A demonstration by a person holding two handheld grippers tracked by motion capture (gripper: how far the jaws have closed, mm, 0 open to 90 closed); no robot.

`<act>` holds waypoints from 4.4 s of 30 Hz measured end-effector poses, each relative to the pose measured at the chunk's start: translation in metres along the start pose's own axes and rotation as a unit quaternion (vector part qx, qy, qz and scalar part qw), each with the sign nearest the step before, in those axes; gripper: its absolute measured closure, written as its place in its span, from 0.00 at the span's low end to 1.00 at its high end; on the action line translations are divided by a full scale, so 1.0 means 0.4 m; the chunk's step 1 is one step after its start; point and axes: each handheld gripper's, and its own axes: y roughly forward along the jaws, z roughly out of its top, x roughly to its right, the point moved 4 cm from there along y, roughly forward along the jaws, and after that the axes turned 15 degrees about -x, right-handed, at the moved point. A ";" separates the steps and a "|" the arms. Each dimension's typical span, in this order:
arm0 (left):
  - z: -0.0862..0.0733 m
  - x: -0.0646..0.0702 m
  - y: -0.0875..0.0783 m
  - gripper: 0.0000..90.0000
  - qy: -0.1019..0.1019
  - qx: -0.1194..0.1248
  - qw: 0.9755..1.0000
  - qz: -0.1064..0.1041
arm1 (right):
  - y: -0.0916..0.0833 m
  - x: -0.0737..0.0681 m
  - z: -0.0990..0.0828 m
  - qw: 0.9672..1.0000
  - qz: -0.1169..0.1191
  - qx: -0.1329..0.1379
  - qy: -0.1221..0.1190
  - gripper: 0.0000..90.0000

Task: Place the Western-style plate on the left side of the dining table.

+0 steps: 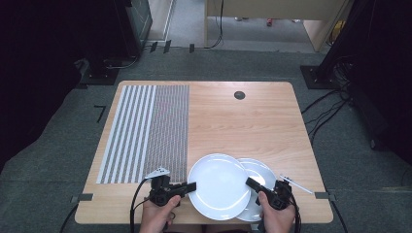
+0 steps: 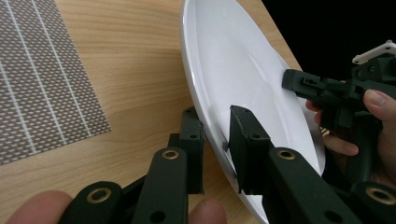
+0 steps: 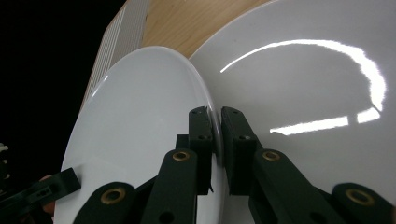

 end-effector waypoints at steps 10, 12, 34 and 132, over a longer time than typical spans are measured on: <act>0.006 -0.007 -0.011 0.86 -0.011 0.010 1.000 -0.008 | 0.016 -0.015 0.008 1.000 -0.007 0.014 0.000 0.92; 0.009 -0.007 -0.017 0.86 -0.014 0.014 1.000 -0.008 | 0.018 -0.020 0.009 1.000 -0.005 0.014 0.002 0.92; 0.118 -0.083 -0.177 0.89 -0.029 0.072 0.997 0.005 | 0.118 -0.175 0.098 0.999 0.045 0.011 -0.006 0.93; 0.362 -0.588 -0.264 0.62 -0.137 0.090 0.964 0.208 | 0.733 -0.386 0.320 0.998 -0.031 0.019 -0.061 0.91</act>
